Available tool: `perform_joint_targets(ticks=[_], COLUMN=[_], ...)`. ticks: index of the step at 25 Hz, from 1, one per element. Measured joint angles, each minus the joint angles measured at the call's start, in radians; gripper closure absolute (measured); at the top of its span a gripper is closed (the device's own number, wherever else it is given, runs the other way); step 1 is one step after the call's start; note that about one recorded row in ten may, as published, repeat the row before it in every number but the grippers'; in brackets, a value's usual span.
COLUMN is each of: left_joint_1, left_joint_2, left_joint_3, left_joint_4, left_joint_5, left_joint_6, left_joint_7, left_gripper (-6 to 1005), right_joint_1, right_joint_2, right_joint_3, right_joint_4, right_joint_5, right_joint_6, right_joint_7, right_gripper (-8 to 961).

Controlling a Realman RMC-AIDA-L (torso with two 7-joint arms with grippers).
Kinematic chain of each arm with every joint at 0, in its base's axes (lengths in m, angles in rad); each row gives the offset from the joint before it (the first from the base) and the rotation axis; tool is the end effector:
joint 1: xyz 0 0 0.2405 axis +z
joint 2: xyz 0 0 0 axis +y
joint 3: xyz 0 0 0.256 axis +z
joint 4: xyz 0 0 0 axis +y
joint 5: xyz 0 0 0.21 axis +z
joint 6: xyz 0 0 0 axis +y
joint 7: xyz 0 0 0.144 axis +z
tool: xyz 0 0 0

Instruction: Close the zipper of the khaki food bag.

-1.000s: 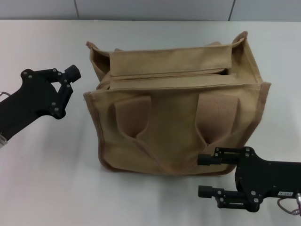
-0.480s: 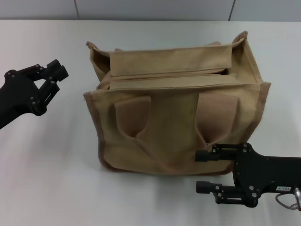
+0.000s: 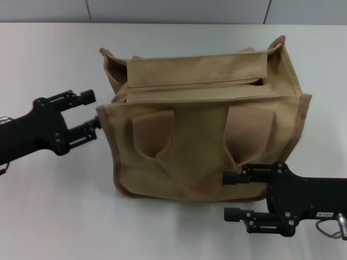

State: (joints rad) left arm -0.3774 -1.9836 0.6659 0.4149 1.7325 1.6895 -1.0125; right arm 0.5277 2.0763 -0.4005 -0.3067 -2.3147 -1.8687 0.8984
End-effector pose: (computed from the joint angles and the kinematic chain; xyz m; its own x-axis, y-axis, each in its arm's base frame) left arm -0.3066 0.2786 0.0242 0.7026 0.1589 0.6936 0.4392 -0.8638 -0.2469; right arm 0.2649 0.2451 -0.0399 0.7444 -0.2072 -0.6347 -0.1968 -0.9765 0.0880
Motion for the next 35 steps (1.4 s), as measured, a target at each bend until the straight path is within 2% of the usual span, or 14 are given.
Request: perform_joint_targets(ticks=[5,14,22,27,30,35], left_joint_1=[-0.038,-0.052,-0.039,-0.034,-0.023,-0.014], left_joint_2=[-0.008,-0.019,-0.022,-0.023,-0.028,-0.037], left_joint_3=[-0.001,-0.005,-0.013,-0.045,-0.1,-0.132], left_joint_4=[0.001,0.022,0.038,0.039,0.038,0.038], left_joint_5=[0.033,0.032,0.027,0.027,0.025,0.025], left_joint_6=[-0.017,-0.033,-0.03,-0.037,-0.033,-0.027], left_joint_7=[-0.004,0.033,0.079,0.086,0.1,0.117], left_gripper=[395,194,375,612,662,746], right_joint_1=[0.009,0.011,0.017,0.017,0.017,0.016], right_joint_2=[0.0,-0.001,0.0,0.001,0.001,0.001], right_joint_3=[-0.001,-0.001,0.0,0.001,0.0,-0.001], right_joint_4=[0.0,0.0,0.0,0.001,0.002,0.003], right_joint_5=[0.0,0.0,0.0,0.0,0.0,0.0], right_joint_6=[0.004,0.004,0.002,-0.001,-0.001,0.001], right_joint_7=[0.0,0.0,0.002,0.002,0.002,0.002], right_gripper=[316,316,315,315,315,315])
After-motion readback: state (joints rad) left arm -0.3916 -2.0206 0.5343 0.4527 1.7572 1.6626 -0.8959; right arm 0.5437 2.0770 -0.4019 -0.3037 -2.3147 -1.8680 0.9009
